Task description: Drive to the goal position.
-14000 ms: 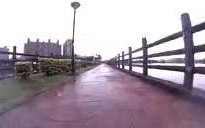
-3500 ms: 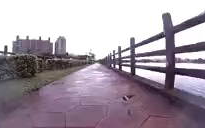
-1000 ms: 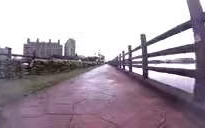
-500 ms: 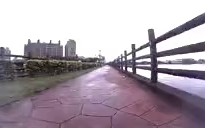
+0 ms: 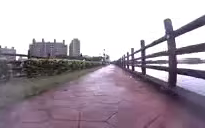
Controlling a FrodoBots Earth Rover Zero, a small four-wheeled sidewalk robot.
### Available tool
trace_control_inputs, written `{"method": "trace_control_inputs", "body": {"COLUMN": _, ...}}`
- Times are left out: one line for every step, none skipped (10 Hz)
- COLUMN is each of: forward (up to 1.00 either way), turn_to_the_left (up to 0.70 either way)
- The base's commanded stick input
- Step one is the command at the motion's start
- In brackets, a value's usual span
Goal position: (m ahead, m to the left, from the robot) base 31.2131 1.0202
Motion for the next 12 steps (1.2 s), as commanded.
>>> {"method": "trace_control_inputs", "body": {"forward": 1.00, "turn_to_the_left": -0.01}}
{"method": "trace_control_inputs", "body": {"forward": 1.00, "turn_to_the_left": -0.01}}
{"method": "trace_control_inputs", "body": {"forward": 1.00, "turn_to_the_left": -0.01}}
{"method": "trace_control_inputs", "body": {"forward": 1.00, "turn_to_the_left": -0.05}}
{"method": "trace_control_inputs", "body": {"forward": 1.00, "turn_to_the_left": -0.23}}
{"method": "trace_control_inputs", "body": {"forward": 1.00, "turn_to_the_left": -0.40}}
{"method": "trace_control_inputs", "body": {"forward": 1.00, "turn_to_the_left": -0.24}}
{"method": "trace_control_inputs", "body": {"forward": 1.00, "turn_to_the_left": -0.06}}
{"method": "trace_control_inputs", "body": {"forward": 1.00, "turn_to_the_left": -0.01}}
{"method": "trace_control_inputs", "body": {"forward": 1.00, "turn_to_the_left": -0.01}}
{"method": "trace_control_inputs", "body": {"forward": 1.00, "turn_to_the_left": -0.01}}
{"method": "trace_control_inputs", "body": {"forward": 1.00, "turn_to_the_left": -0.01}}
